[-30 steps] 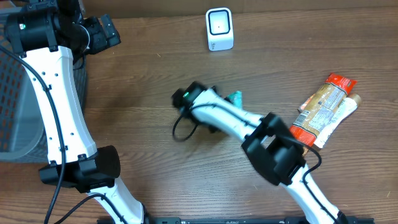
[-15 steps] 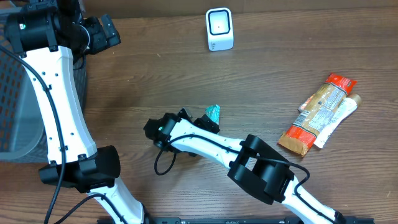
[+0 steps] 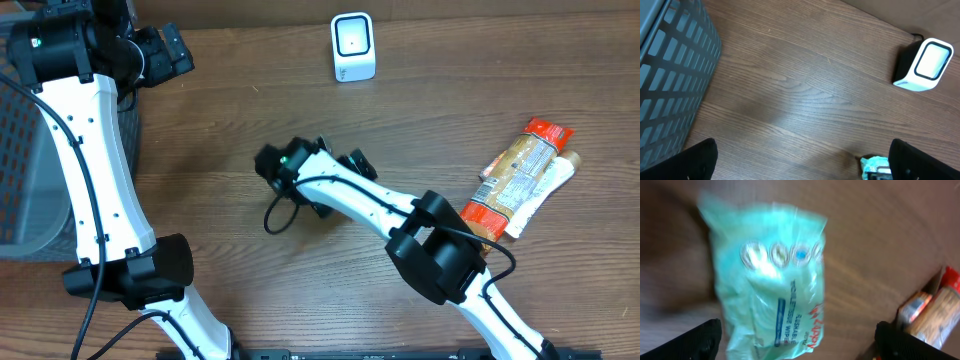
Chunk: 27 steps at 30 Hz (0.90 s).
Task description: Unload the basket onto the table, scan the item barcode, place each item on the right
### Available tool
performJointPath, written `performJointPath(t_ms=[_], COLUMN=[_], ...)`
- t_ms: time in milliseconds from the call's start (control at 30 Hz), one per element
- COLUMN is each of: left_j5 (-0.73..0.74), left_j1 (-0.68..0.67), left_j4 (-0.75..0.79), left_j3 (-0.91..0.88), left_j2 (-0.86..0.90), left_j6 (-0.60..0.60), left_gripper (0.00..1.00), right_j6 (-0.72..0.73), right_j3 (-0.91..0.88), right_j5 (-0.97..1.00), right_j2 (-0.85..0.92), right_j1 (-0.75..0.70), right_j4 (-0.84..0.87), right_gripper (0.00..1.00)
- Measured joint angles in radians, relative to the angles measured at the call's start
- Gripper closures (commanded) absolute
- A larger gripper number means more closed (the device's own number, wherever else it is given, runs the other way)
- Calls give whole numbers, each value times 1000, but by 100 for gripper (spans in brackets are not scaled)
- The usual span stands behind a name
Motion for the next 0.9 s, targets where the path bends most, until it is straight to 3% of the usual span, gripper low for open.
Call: performJointPath(t_ms=[133, 333, 400, 567, 733, 900], left_j5=[0, 0, 0, 0, 0, 0], left_j1=[0, 0, 0, 0, 0, 0], left_j4=[0, 0, 0, 0, 0, 0], left_j3=[0, 0, 0, 0, 0, 0], left_j2=[0, 0, 0, 0, 0, 0], left_j6=[0, 0, 0, 0, 0, 0], left_gripper=[0, 0, 0, 0, 0, 0], right_j6=[-31, -56, -69, -106, -128, -166], right_j3=[41, -34, -77, -134, -138, -169], right_j5=[-36, -74, -76, -67, -58, -40], right_j2=[-1, -1, 0, 0, -1, -11], right_j1=[3, 8, 7, 5, 2, -2], right_j4=[54, 149, 182, 221, 246, 270], right_gripper=[18, 28, 35, 68, 92, 96])
